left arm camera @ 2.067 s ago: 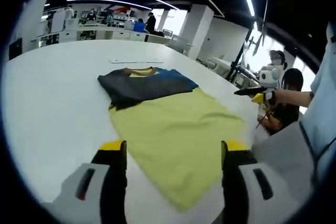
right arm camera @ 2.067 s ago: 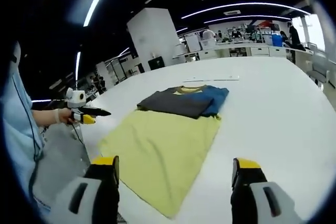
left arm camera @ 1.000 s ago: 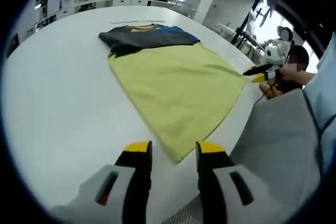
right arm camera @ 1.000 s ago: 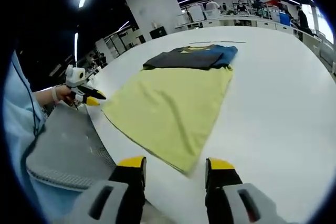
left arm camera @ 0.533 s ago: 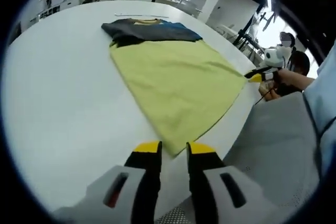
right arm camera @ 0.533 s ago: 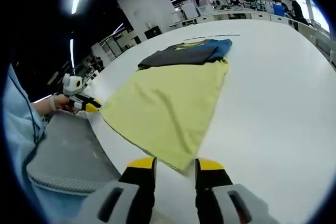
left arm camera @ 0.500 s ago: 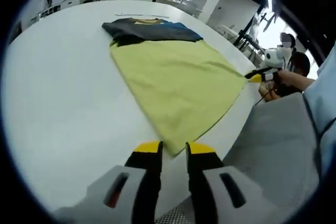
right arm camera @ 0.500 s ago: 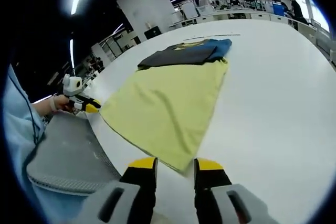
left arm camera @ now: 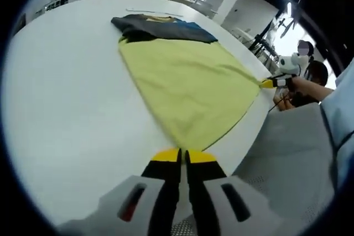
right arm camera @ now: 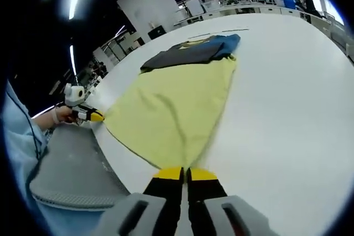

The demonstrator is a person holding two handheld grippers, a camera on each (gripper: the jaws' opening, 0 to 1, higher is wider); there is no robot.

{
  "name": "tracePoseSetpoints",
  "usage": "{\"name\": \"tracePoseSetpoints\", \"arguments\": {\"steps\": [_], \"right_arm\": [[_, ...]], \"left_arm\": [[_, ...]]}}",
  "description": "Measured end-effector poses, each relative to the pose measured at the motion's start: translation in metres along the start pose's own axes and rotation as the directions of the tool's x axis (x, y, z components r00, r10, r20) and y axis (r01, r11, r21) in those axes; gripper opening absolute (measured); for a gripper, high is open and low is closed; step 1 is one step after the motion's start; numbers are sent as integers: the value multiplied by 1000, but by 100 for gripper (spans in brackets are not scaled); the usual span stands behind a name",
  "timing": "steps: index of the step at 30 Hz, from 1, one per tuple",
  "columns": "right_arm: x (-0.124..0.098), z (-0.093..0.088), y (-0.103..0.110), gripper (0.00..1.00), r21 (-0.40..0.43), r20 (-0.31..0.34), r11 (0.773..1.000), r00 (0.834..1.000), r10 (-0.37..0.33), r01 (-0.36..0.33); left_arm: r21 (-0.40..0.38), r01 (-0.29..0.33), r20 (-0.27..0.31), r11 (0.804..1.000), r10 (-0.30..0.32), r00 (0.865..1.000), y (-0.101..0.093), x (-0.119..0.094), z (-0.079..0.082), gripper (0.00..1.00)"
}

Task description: Fold the garment on the visible template until the final outline fits inside the template.

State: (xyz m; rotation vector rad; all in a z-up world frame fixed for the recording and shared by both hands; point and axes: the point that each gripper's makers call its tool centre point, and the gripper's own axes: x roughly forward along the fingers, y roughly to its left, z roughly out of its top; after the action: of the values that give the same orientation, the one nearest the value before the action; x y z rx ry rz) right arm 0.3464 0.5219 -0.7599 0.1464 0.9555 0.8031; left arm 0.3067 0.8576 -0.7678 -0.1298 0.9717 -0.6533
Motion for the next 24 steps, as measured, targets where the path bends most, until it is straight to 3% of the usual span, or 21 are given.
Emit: {"name": "tracePoseSetpoints", "arguments": {"steps": [8,14,20,24], "right_arm": [[-19,2,19,0,105,20,990,996,87,-89],[-27,-8,33,0,122,-13,986,993,117,-115],[-41,-17,51,0,143,-25,977,987,161,-156],[-47,-23,56,0,150,-37,975,984,171,-164]], "left_arm": [[5,24,-20,1000,-24,1000,-6,-18,1,0],[-46,56,-81,997,-60,995,-20,-37,-6,0],[-53,68,-91,996,-73,993,-38,-57,-5,0],[-82,72,-117,994,-81,990,-43,-65,-16,0]]}}
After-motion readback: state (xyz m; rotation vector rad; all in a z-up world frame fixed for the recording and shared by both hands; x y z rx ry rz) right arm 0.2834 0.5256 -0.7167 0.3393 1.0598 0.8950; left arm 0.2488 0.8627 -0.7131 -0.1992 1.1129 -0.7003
